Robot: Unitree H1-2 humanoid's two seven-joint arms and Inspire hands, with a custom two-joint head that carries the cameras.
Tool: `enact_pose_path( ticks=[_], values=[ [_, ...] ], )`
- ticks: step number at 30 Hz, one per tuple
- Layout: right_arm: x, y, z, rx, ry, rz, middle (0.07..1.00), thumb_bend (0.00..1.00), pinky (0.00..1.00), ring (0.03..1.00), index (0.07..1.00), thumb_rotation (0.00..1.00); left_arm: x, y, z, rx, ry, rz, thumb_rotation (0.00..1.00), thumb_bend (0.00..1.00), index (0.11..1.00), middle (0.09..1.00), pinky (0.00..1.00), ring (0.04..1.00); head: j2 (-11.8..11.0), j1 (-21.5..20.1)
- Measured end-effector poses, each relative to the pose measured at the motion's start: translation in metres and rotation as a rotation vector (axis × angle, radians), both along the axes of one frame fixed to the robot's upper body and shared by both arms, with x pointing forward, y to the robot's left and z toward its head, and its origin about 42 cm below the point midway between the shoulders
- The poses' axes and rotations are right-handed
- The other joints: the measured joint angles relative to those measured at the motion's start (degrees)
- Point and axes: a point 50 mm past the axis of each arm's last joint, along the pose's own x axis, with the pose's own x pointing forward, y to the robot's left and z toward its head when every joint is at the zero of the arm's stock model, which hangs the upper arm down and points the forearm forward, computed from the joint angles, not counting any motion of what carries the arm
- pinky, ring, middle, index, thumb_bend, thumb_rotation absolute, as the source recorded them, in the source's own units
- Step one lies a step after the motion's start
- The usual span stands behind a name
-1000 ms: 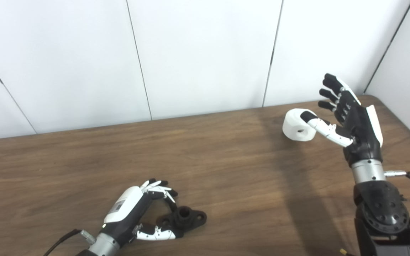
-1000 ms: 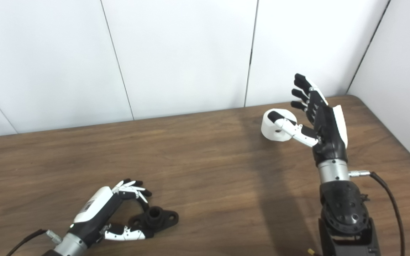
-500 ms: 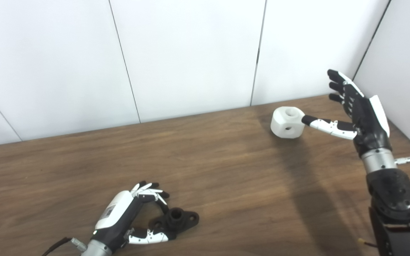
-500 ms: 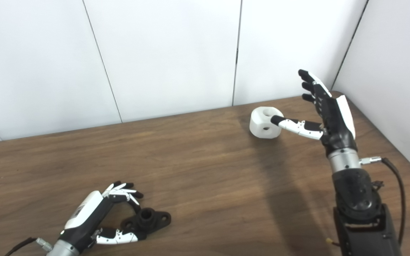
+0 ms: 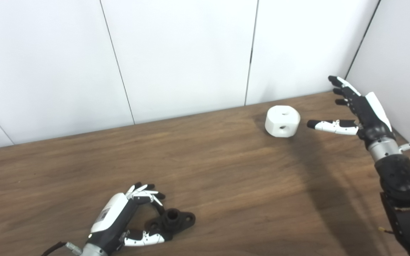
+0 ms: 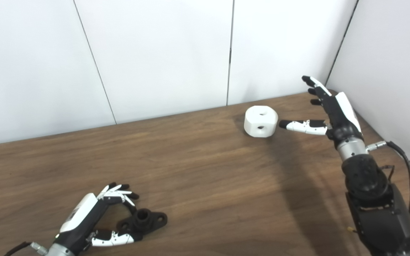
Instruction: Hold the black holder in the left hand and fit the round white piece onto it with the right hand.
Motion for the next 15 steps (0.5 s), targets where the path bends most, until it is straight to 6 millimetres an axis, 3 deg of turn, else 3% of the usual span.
enact_pose_path(
  ticks=[11, 15],
  values=[
    [0.03, -0.012, 0.006, -0.112, 0.097, 0.078, 0.908, 0.88, 0.85, 0.911, 0.829, 0.17, 0.0, -0.001, 0.0, -0.002, -0.002, -0.001, 0.06, 0.52, 0.485, 0.764, 1.0, 0.907, -1.14, -0.61],
    [0.039, -0.005, 0.001, -0.144, 0.14, 0.109, 0.925, 0.88, 0.86, 0.919, 0.819, 0.21, -0.001, -0.002, -0.001, -0.007, 0.0, -0.004, 0.06, 0.52, 0.485, 0.764, 1.0, 0.91, -1.84, -0.88]
  ],
)
